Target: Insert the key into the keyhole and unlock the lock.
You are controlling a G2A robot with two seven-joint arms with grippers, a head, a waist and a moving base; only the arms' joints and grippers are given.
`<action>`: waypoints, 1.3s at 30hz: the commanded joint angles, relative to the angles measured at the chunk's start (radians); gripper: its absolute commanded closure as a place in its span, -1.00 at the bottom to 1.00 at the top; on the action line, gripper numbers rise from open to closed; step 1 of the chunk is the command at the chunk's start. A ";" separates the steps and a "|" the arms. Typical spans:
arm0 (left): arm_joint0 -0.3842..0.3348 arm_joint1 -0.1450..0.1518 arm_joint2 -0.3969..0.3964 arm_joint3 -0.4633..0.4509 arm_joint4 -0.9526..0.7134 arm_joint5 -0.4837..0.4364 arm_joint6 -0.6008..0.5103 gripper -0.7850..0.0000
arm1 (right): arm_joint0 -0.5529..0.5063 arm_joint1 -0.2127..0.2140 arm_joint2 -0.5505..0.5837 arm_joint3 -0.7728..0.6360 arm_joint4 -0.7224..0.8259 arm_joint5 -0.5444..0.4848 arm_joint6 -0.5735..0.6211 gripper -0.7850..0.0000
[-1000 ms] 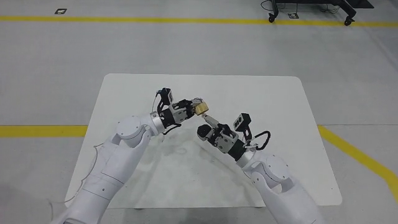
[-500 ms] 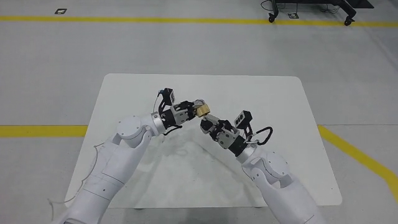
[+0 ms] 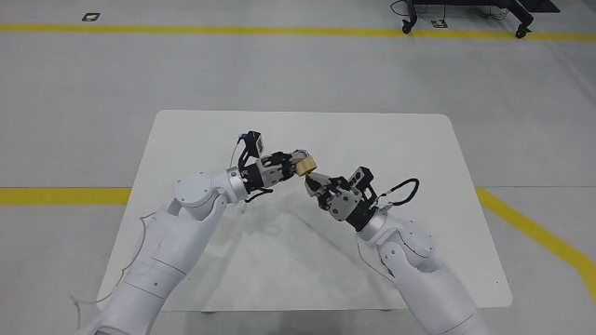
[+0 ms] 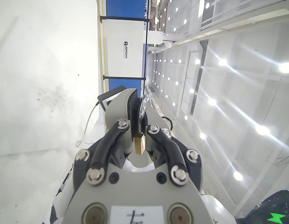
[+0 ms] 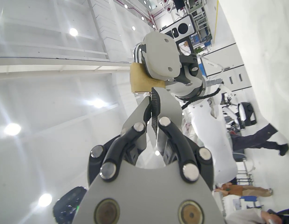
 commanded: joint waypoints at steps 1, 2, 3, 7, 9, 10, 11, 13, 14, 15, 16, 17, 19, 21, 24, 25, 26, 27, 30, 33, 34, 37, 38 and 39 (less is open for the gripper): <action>-0.001 0.000 0.000 -0.001 0.007 -0.009 -0.004 1.00 | 0.006 -0.001 0.009 0.019 0.081 0.041 0.041 1.00; -0.001 0.000 0.000 -0.001 0.010 -0.014 -0.004 1.00 | 0.011 -0.001 0.012 0.031 0.124 0.067 0.066 1.00; 0.000 0.000 0.000 -0.001 0.011 -0.020 -0.005 1.00 | 0.016 -0.002 0.017 0.046 0.176 0.097 0.094 1.00; 0.001 0.000 -0.003 -0.002 0.027 -0.030 0.002 1.00 | 0.034 -0.002 0.031 0.093 0.253 0.140 0.160 1.00; 0.001 0.001 -0.004 -0.006 0.044 -0.035 0.010 1.00 | 0.036 -0.003 0.030 0.105 0.287 0.161 0.186 1.00; 0.003 0.001 -0.005 -0.008 0.049 -0.039 0.014 1.00 | 0.040 -0.004 0.032 0.113 0.304 0.173 0.199 1.00; 0.004 0.001 -0.006 -0.009 0.048 -0.039 0.015 1.00 | 0.043 -0.004 0.035 0.120 0.317 0.177 0.206 1.00; 0.001 0.001 -0.007 -0.009 0.058 -0.042 0.020 1.00 | 0.046 -0.003 0.038 0.123 0.310 0.171 0.209 1.00; 0.002 0.001 -0.007 -0.010 0.061 -0.044 0.022 1.00 | 0.046 -0.003 0.037 0.123 0.306 0.170 0.210 1.00; 0.002 0.001 -0.006 -0.010 0.062 -0.045 0.023 1.00 | 0.046 -0.003 0.037 0.122 0.300 0.171 0.210 0.85; 0.001 0.001 -0.007 -0.010 0.065 -0.047 0.027 1.00 | 0.048 -0.002 0.036 0.121 0.292 0.171 0.208 0.20; 0.002 0.001 -0.007 -0.010 0.068 -0.052 0.031 1.00 | 0.049 -0.002 0.036 0.121 0.276 0.166 0.201 -0.36; 0.003 0.001 -0.010 -0.012 0.078 -0.065 0.042 1.00 | 0.046 -0.001 0.037 0.115 0.235 0.130 0.173 -1.00; 0.006 0.002 -0.014 -0.018 0.113 -0.086 0.070 1.00 | 0.037 0.001 0.038 0.101 0.197 0.102 0.162 -1.00; 0.015 0.003 -0.013 -0.036 0.170 -0.099 0.111 1.00 | 0.007 0.007 0.060 0.066 0.118 0.033 0.135 -1.00; 0.016 0.004 -0.011 -0.042 0.189 -0.102 0.122 1.00 | -0.006 0.009 0.072 0.051 0.094 0.011 0.128 -1.00; 0.018 0.004 -0.009 -0.047 0.209 -0.103 0.132 1.00 | -0.020 0.012 0.088 0.035 0.076 -0.012 0.121 -1.00; 0.018 0.004 -0.005 -0.051 0.231 -0.099 0.142 1.00 | -0.037 0.016 0.107 0.019 0.060 -0.033 0.114 -1.00; 0.007 0.006 0.020 -0.059 0.371 -0.066 0.182 1.00 | -0.102 0.025 0.188 -0.043 0.025 -0.122 0.068 -1.00; -0.001 0.004 0.068 -0.071 0.502 -0.026 0.205 1.00 | -0.168 0.030 0.258 -0.107 0.016 -0.189 0.019 -1.00; -0.006 0.002 0.084 -0.074 0.521 -0.018 0.198 1.00 | -0.186 0.032 0.278 -0.124 0.022 -0.197 0.012 -1.00; -0.030 -0.008 0.142 -0.073 0.585 -0.001 0.167 1.00 | -0.228 0.036 0.334 -0.173 0.059 -0.202 0.019 -1.00; -0.043 -0.011 0.170 -0.070 0.631 0.008 0.158 1.00 | -0.240 0.037 0.350 -0.187 0.064 -0.206 0.022 -1.00; -0.056 -0.016 0.195 -0.065 0.674 0.021 0.161 1.00 | -0.250 0.038 0.363 -0.199 0.064 -0.207 0.024 -1.00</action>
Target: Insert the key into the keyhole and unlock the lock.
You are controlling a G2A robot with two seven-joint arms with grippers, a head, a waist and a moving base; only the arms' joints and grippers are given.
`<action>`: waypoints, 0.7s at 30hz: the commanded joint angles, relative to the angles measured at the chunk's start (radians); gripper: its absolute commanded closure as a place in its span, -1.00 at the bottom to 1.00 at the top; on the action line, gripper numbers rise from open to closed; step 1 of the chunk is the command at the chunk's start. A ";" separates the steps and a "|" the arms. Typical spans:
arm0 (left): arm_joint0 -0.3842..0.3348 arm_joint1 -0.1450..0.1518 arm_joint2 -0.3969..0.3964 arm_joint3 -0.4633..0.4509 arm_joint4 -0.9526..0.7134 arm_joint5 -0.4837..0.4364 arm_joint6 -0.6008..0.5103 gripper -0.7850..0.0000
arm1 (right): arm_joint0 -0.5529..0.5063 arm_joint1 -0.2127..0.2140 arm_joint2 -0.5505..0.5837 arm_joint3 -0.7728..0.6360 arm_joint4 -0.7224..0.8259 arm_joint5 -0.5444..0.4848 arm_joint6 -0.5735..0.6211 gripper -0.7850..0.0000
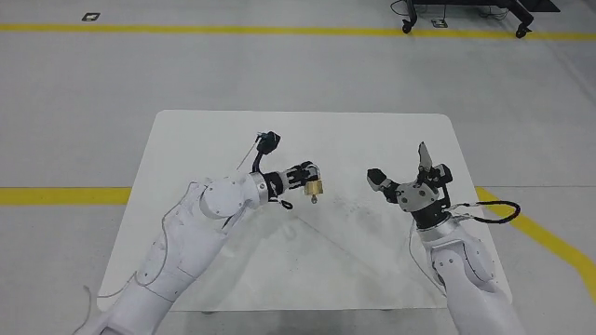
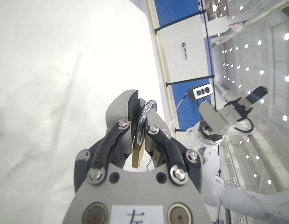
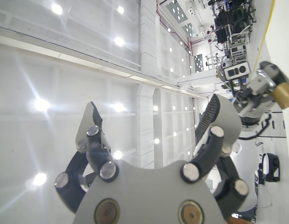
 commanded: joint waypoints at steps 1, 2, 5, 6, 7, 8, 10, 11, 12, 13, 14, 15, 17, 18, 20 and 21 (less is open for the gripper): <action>-0.029 -0.011 0.066 0.011 0.112 0.030 0.005 1.00 | -0.018 0.002 0.025 -0.024 0.006 -0.004 0.007 -1.00; -0.042 -0.017 0.097 0.018 0.160 0.047 0.011 1.00 | -0.020 0.002 0.027 -0.027 0.007 -0.004 0.008 -1.00; -0.082 -0.040 0.180 0.045 0.255 0.098 0.018 1.00 | -0.020 0.002 0.027 -0.027 0.007 -0.004 0.008 -1.00; -0.094 -0.049 0.199 0.055 0.268 0.109 0.020 1.00 | -0.020 0.002 0.027 -0.027 0.007 -0.004 0.008 -1.00; -0.104 -0.057 0.215 0.067 0.270 0.117 0.018 1.00 | -0.020 0.002 0.027 -0.027 0.007 -0.004 0.008 -1.00; -0.115 -0.064 0.228 0.079 0.271 0.118 0.013 1.00 | -0.020 0.002 0.027 -0.027 0.007 -0.004 0.008 -1.00; -0.132 -0.075 0.247 0.110 0.280 0.117 0.004 1.00 | -0.020 0.002 0.027 -0.027 0.007 -0.004 0.008 -1.00; -0.140 -0.078 0.253 0.125 0.295 0.121 0.005 0.97 | -0.020 0.002 0.027 -0.027 0.007 -0.004 0.008 -1.00; -0.145 -0.081 0.256 0.135 0.303 0.125 0.010 0.28 | -0.020 0.002 0.027 -0.027 0.007 -0.004 0.008 -1.00; -0.146 -0.083 0.257 0.141 0.304 0.126 0.011 -0.13 | -0.020 0.002 0.027 -0.027 0.007 -0.004 0.008 -1.00; -0.148 -0.085 0.255 0.142 0.303 0.124 0.010 -1.00 | -0.020 0.002 0.027 -0.027 0.007 -0.004 0.008 -1.00; -0.150 -0.086 0.251 0.141 0.303 0.121 0.014 -1.00 | -0.020 0.002 0.027 -0.027 0.007 -0.004 0.008 -1.00; -0.148 -0.086 0.241 0.131 0.301 0.113 0.019 -1.00 | -0.020 0.002 0.027 -0.027 0.007 -0.004 0.008 -1.00; -0.146 -0.085 0.235 0.124 0.305 0.113 0.022 -1.00 | -0.020 0.002 0.027 -0.027 0.007 -0.004 0.008 -1.00; -0.136 -0.081 0.218 0.100 0.303 0.111 0.025 -1.00 | -0.020 0.002 0.027 -0.027 0.007 -0.004 0.008 -1.00; -0.129 -0.078 0.207 0.087 0.304 0.111 0.029 -1.00 | -0.020 0.002 0.027 -0.027 0.007 -0.004 0.008 -1.00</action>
